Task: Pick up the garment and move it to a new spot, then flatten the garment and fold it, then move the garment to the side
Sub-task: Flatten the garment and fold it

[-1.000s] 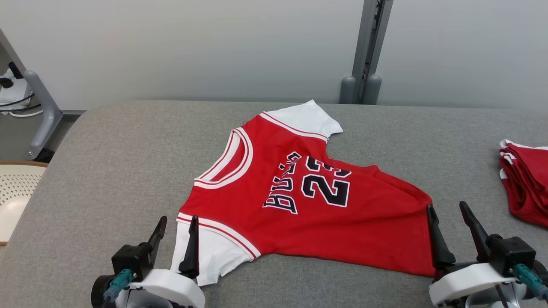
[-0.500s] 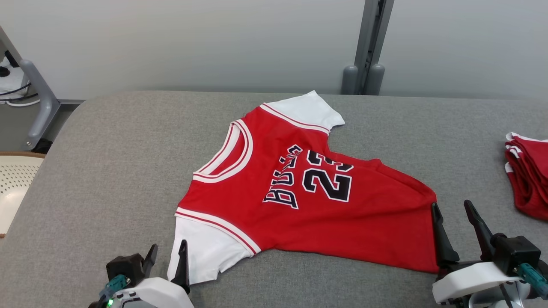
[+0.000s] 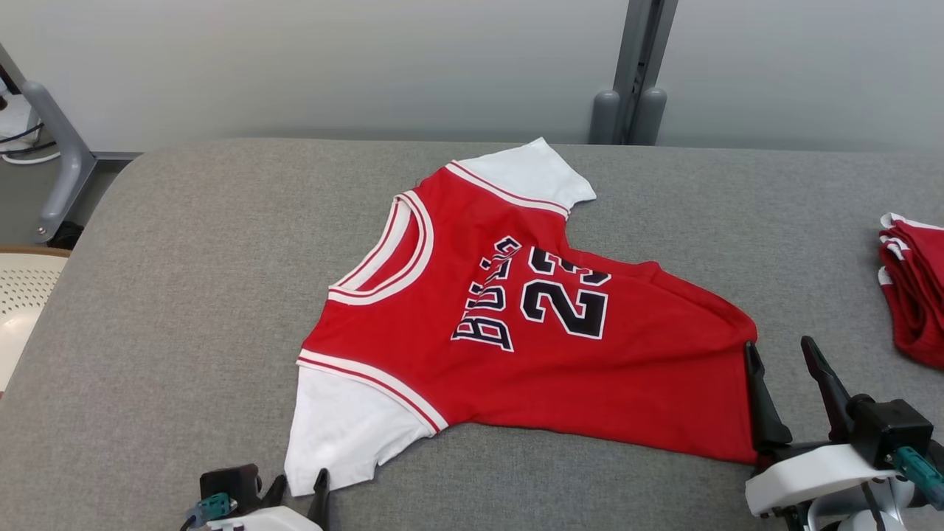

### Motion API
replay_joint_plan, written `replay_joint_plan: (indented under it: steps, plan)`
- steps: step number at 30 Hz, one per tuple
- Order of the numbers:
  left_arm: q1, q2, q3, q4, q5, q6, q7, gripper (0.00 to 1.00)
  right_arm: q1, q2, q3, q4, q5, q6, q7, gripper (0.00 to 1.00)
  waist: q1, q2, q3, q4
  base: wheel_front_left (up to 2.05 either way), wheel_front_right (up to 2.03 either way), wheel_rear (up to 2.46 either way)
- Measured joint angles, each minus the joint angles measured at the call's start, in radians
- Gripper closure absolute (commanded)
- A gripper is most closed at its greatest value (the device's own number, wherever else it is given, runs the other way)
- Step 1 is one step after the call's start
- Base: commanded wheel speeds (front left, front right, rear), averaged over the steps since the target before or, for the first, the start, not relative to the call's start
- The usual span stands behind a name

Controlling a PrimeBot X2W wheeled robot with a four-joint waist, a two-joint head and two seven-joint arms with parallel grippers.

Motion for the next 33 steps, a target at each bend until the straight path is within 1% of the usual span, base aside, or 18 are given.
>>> replay_joint_plan:
  steps: [3,5,6,13,21,26,33]
  plan:
    - [0.009,0.001,-0.012,-0.008,-0.003,0.000,0.029,0.71,0.000,0.000,0.002,0.002,-0.004,0.000,0.000,0.00,0.0000,0.0000,-0.002,-0.003,0.00,0.00,0.00]
    - [0.013,0.001,-0.018,-0.010,-0.003,0.001,0.042,0.87,0.000,0.000,0.005,0.003,-0.004,0.000,0.000,0.00,0.0000,0.0000,-0.004,-0.006,0.00,0.00,0.00]
    - [0.013,0.001,-0.019,-0.012,-0.003,0.002,0.042,1.00,0.000,0.000,0.005,0.005,-0.004,0.000,0.000,0.00,0.0000,0.0000,-0.005,-0.008,0.00,0.00,0.00]
    - [0.012,-0.005,-0.008,-0.044,-0.029,-0.004,-0.007,1.00,0.016,0.000,-0.028,0.051,-0.010,0.000,0.000,0.00,0.0000,0.0000,-0.012,-0.013,0.00,0.00,0.00]
    - [0.006,-0.006,0.001,-0.117,-0.038,-0.026,-0.086,1.00,0.030,-0.001,-0.096,0.239,0.031,0.000,0.040,0.00,0.0000,0.0000,-0.024,-0.006,0.00,0.00,0.00]
    - [0.006,-0.006,-0.008,-0.170,-0.036,-0.028,-0.105,1.00,0.002,0.000,-0.062,0.329,0.082,0.000,0.060,0.00,0.0000,0.0000,-0.027,0.002,0.00,0.00,0.00]
    - [0.009,-0.002,-0.017,-0.211,-0.036,-0.026,-0.102,1.00,-0.042,0.000,-0.013,0.427,0.109,0.000,0.070,0.00,0.0000,0.0000,-0.022,0.013,0.00,0.00,0.00]
